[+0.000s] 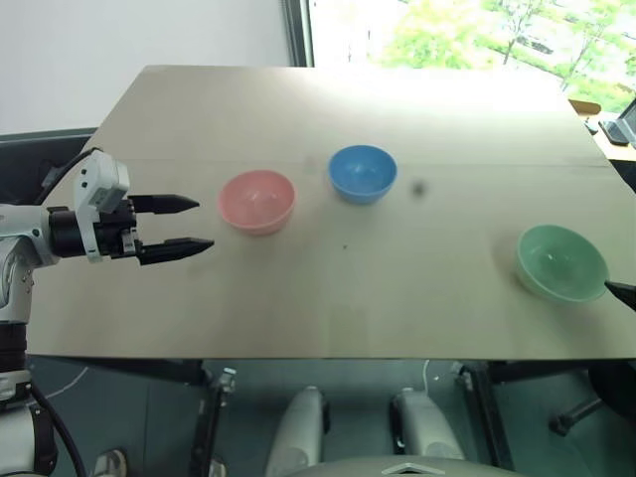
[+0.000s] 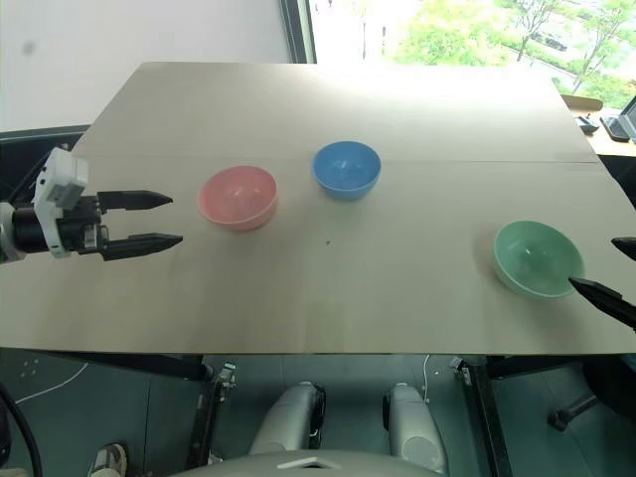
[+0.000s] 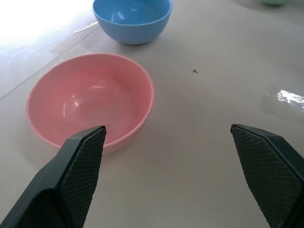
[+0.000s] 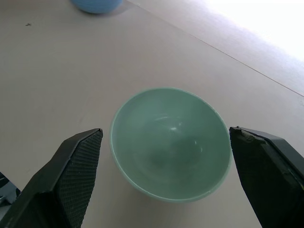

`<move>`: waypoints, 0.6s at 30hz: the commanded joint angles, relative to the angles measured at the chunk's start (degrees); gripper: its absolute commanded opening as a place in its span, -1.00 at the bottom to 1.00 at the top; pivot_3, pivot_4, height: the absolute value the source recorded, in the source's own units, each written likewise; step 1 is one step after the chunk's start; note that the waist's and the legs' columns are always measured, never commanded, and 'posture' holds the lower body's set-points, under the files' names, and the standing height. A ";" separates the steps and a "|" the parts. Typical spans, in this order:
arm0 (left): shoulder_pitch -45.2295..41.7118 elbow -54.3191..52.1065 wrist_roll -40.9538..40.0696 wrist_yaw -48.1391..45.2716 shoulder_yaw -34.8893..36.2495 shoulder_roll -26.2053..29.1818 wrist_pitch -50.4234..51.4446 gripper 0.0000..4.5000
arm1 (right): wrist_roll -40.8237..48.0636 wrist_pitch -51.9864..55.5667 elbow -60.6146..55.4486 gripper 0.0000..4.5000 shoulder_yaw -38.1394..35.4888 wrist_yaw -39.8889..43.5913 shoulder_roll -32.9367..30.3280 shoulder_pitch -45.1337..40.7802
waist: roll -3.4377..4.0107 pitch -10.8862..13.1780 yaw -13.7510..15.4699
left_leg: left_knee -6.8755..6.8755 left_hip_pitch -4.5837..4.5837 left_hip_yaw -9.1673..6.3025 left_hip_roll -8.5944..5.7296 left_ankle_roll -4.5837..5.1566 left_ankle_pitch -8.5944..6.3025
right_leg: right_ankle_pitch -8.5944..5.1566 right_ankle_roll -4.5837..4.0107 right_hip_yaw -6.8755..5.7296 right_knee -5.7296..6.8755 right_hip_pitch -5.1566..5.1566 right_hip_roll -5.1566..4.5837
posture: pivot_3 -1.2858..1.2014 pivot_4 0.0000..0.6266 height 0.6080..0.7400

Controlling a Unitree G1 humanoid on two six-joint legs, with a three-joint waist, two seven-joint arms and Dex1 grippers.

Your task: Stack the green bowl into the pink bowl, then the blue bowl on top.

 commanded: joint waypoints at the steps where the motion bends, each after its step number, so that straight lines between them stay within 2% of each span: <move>1: -2.48 -1.25 -0.95 0.17 0.47 0.13 0.24 0.98 | 0.38 -1.26 -0.33 1.00 -1.66 -0.09 0.27 -0.71 | 0.00 0.00 0.01 | 0.00 0.00 0.00 0.00 0.00 0.00 | 0.00 0.00 0.00 0.00 0.00 0.00 | 0.03 -0.52 1.00; 4: -5.05 -3.44 -2.18 1.47 -0.86 -2.95 1.51 0.98 | 0.84 -1.11 -1.98 1.00 1.19 -2.17 1.29 -2.91 | -0.01 -0.01 0.23 | 0.06 -0.01 -0.03 -0.01 0.00 0.00 | 0.00 0.01 -0.04 0.01 0.02 0.00 | 0.03 -0.52 1.00; 16: -4.92 -8.26 -3.64 2.94 -0.59 -5.40 4.55 0.98 | 1.38 0.81 -7.77 1.00 7.60 -8.56 3.81 -6.38 | 0.00 0.00 -0.11 | 0.06 0.01 -0.04 -0.01 0.00 0.00 | 0.01 0.01 -0.03 0.05 0.03 0.00 | 0.03 -0.52 1.00; 18: -4.70 -10.49 -4.58 4.44 -1.22 -7.59 4.92 0.98 | 1.49 0.98 -10.06 1.00 11.74 -12.69 5.66 -9.64 | -0.01 0.00 -0.08 | 0.06 -0.01 -0.07 -0.01 0.00 0.00 | 0.01 0.01 -0.05 0.07 0.02 0.00 | 0.03 -0.52 1.00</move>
